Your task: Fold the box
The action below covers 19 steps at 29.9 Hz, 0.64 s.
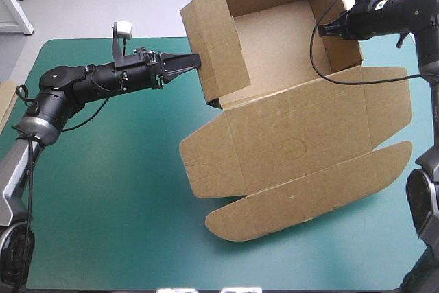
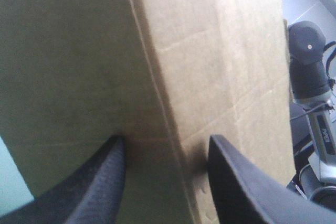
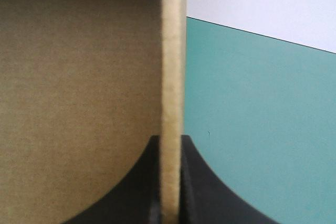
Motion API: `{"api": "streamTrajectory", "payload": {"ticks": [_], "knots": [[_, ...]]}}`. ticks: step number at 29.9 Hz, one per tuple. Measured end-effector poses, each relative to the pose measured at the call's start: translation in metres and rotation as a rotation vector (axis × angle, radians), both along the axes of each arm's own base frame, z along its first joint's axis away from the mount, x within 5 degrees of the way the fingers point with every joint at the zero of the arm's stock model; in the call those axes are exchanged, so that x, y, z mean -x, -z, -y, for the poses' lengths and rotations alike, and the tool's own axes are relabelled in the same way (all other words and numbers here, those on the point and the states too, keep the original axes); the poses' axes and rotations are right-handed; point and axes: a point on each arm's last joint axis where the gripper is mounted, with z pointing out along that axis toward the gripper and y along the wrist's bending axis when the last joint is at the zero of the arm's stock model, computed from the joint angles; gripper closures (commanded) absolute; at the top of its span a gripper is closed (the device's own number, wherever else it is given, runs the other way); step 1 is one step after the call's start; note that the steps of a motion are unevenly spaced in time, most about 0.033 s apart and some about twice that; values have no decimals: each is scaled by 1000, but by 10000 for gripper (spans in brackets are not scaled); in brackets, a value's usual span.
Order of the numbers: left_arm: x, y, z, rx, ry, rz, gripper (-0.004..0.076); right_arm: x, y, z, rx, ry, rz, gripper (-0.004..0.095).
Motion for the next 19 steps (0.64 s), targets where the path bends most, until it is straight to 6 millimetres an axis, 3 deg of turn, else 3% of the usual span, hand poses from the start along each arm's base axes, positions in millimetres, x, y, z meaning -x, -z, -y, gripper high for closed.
{"api": "streamTrajectory", "payload": {"ticks": [6, 19], "knots": [[-2, -6, 14, -86, -49, 17, 245, 0, 0, 0, 0, 1, -2, 923], [0, -27, 38, -282, -120, 79, 241, 0, 2, -2, 0, 19, -21, 917]]}}
